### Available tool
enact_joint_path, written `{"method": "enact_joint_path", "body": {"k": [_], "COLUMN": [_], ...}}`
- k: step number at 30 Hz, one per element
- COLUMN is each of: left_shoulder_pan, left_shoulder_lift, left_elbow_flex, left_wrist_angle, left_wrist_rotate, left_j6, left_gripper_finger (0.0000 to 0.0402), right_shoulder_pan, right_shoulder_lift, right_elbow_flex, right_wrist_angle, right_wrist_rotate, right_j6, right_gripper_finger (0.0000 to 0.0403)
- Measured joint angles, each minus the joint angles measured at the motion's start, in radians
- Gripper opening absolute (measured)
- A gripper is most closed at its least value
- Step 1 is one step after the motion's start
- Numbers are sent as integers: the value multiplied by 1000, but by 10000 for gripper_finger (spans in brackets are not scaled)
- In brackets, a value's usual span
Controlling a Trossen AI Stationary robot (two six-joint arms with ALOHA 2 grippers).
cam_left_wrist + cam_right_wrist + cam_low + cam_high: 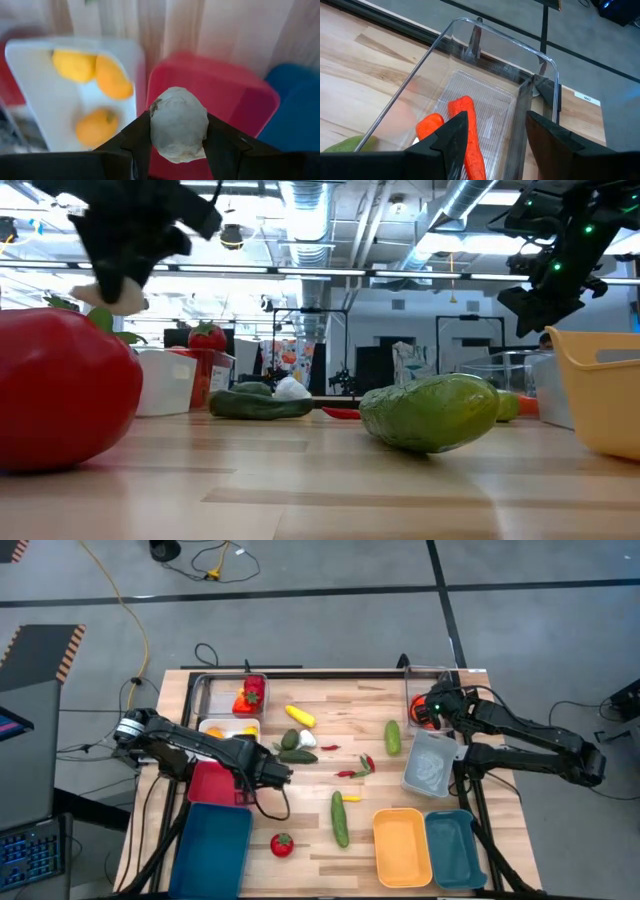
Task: Sort produce into baskets
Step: Put the bottom white garlic into the red bin, then put the white garlic into the red bin
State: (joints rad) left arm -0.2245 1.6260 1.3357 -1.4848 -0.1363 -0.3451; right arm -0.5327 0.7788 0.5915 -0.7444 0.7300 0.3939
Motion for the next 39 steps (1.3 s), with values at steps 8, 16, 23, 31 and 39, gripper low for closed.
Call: {"method": "enact_joint_path", "body": {"k": [8,16,23,31,39], "left_shoulder_pan": [0,0,0,1,24], "left_shoulder_lift": [0,0,0,0,1], "left_elbow_flex": [0,0,0,0,0], "left_wrist_angle": [-70,-70,-71,-55,123], "left_wrist_rotate": [4,-6,1,-17,-113], "left_j6": [-78,-121,-123,-119,10], "left_gripper_finger": [140,140,165,255,307], "right_shoulder_pan": [0,0,0,0,0], "right_shoulder_lift": [0,0,0,0,0], "right_elbow_flex": [0,0,0,0,0], "right_wrist_angle": [0,0,0,0,0], "right_wrist_rotate": [0,0,0,0,0], "right_j6": [0,0,0,0,0], "right_gripper_finger": [225,225,225,225,225]}}
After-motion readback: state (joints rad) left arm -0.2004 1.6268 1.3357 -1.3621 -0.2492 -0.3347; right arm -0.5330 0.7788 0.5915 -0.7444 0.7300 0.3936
